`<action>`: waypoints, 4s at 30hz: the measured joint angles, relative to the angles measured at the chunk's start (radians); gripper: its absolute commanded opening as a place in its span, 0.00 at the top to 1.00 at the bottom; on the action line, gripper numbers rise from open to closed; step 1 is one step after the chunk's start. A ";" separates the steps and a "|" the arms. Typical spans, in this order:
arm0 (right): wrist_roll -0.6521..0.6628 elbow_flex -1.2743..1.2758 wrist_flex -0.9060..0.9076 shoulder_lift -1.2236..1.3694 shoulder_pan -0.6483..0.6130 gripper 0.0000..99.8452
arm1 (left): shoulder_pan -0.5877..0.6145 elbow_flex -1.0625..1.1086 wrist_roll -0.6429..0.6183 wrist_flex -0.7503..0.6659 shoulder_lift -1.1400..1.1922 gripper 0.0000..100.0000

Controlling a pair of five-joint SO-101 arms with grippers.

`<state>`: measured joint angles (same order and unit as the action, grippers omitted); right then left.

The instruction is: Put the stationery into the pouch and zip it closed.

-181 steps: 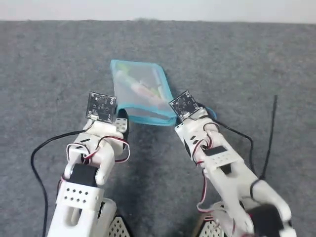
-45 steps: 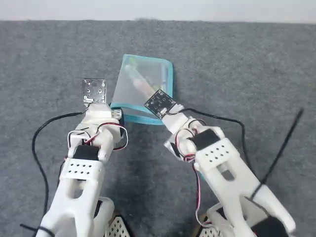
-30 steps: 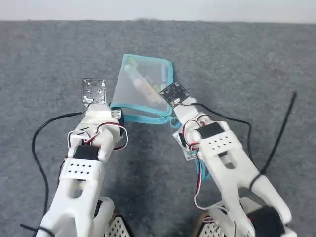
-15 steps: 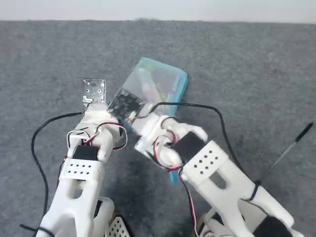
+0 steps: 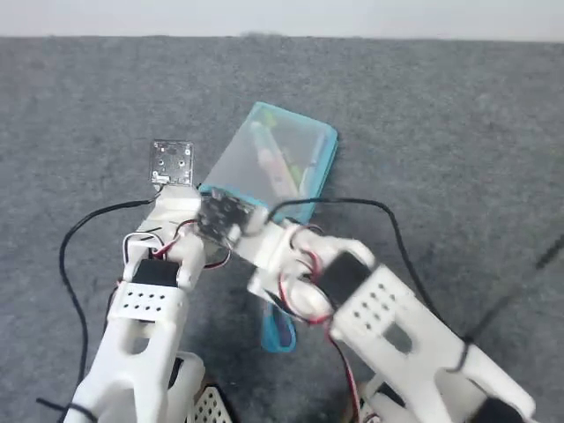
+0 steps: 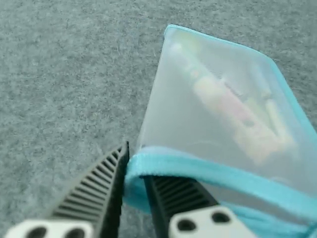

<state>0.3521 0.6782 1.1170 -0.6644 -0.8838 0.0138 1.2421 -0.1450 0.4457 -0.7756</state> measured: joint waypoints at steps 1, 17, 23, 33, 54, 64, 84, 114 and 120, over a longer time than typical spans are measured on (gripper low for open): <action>0.008 0.028 0.005 -0.046 -0.002 0.69 | 0.000 0.000 0.000 0.000 0.000 0.99; 0.334 0.407 -0.325 -0.244 0.275 0.69 | 0.000 -0.011 0.000 0.074 0.000 0.99; 0.399 0.420 -0.514 -0.107 0.279 0.69 | 0.000 -0.011 0.000 0.077 0.000 0.99; 0.470 0.419 -0.624 0.069 0.284 0.69 | 0.003 -0.021 0.000 0.121 0.000 0.99; 0.511 0.411 -0.717 0.192 0.279 0.69 | 0.002 -0.040 0.000 0.123 0.002 0.99; 0.500 0.261 -0.732 0.308 0.285 0.98 | 0.009 -0.040 0.000 0.123 0.002 0.99; 0.109 -0.012 -0.454 0.308 0.374 0.99 | 0.034 -0.107 0.031 0.437 -0.390 0.89; -0.017 -0.149 -0.235 0.310 0.305 0.99 | -0.265 0.002 0.123 0.216 -0.173 0.84; -0.017 -0.137 -0.244 0.315 0.305 0.99 | -0.265 0.008 0.123 0.164 -0.152 0.99</action>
<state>0.3353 0.5416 0.8730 -0.3498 -0.5785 -0.2516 1.2497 -0.0222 0.6099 -0.9275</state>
